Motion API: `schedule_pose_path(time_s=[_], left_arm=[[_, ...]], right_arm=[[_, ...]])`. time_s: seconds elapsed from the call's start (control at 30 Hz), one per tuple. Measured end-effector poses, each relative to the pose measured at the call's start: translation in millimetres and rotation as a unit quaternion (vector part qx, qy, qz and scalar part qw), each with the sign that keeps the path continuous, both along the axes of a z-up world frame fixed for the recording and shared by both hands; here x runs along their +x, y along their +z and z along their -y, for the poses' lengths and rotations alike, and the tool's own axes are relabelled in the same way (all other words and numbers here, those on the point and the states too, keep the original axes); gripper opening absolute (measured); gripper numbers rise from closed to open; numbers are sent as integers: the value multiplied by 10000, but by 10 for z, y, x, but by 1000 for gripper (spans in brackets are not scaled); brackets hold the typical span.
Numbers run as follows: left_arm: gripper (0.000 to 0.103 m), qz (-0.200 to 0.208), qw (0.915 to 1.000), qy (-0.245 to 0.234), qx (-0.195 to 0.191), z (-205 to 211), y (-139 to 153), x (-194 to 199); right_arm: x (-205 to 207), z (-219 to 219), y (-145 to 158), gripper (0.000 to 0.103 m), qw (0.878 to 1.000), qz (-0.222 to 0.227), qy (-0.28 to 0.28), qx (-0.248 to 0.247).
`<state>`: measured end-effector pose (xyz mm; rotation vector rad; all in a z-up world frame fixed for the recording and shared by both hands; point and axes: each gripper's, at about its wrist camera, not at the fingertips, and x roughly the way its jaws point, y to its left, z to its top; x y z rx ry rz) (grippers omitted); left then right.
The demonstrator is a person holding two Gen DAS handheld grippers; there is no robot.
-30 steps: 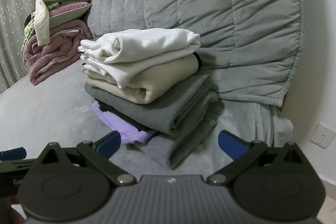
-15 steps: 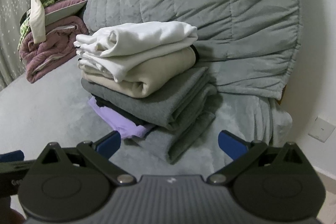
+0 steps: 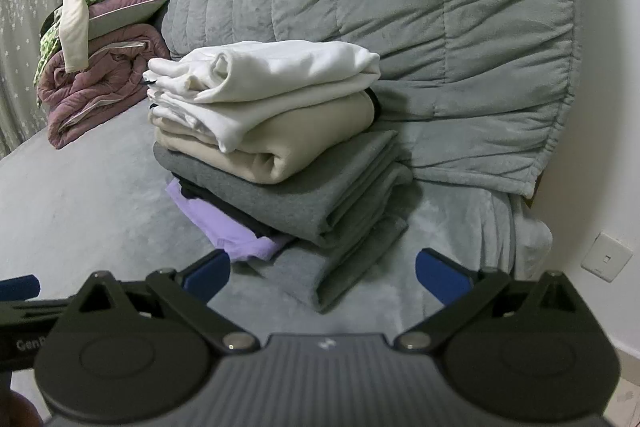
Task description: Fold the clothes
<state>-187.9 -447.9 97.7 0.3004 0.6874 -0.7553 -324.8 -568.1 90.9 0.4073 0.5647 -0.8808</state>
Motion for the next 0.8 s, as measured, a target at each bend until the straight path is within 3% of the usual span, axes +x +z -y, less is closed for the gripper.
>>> schedule_pose_path(time_s=[0.8], left_arm=[[103, 93, 9999, -91, 30, 26, 13, -49]], right_arm=[[-9, -4, 3, 103, 10000, 38, 2, 22]])
